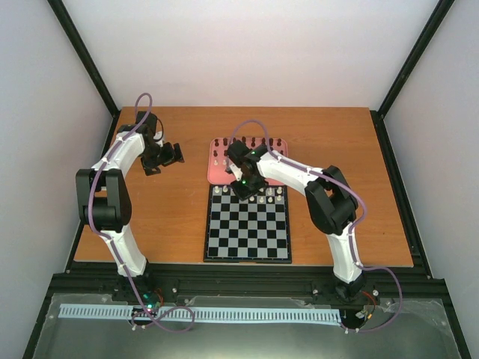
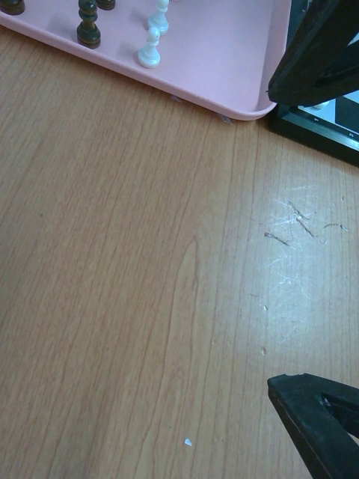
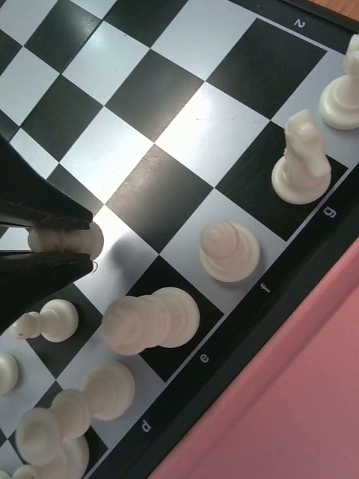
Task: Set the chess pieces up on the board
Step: Place the chess piece on the chessboard.
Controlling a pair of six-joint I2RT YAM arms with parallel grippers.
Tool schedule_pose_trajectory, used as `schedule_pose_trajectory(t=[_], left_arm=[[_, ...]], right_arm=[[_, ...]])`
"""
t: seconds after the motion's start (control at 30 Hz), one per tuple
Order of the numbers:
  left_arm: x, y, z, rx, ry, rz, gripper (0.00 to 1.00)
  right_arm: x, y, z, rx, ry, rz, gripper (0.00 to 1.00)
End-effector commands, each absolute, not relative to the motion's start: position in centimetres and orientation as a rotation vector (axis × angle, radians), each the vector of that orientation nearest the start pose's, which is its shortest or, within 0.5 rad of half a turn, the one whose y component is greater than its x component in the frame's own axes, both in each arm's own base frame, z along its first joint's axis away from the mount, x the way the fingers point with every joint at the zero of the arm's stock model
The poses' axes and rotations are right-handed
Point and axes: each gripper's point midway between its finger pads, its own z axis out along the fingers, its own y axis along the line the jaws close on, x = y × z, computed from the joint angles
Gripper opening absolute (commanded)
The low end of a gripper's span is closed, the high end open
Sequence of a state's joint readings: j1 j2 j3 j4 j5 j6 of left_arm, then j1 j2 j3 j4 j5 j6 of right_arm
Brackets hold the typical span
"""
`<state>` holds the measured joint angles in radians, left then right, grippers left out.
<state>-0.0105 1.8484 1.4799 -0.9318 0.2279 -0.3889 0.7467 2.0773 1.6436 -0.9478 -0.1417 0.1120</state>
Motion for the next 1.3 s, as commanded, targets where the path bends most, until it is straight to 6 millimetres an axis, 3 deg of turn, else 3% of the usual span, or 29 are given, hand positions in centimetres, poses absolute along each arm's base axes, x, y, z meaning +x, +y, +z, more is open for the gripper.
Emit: schedule_pose_trajectory(t=[0.0,0.63,0.87,1.1,1.27], left_arm=[[41.0,-4.3,11.1,-0.484,2.823,-0.399,1.00],[41.1,-4.2,10.7,-0.485,2.833,-0.393,1.00],[41.1,-4.3,10.7,-0.487,2.831,-0.396,1.00],[41.1,-4.3,10.8,-0.486,2.831,-0.398,1.00],[41.1,-4.3,10.9,-0.485,2.826,-0.397,1.00]], right_arm=[[31.3,32.3,5.7,-0.978,2.843,0.291,0.08],[31.0,31.9,4.3,-0.996,2.893,0.249,0.09],[31.0,31.8,4.2,-0.996,2.896,0.239,0.17],[31.3,32.0,5.4,-1.008,2.859,0.260,0.21],[30.9,32.4,9.0,-1.032,2.793,0.328,0.25]])
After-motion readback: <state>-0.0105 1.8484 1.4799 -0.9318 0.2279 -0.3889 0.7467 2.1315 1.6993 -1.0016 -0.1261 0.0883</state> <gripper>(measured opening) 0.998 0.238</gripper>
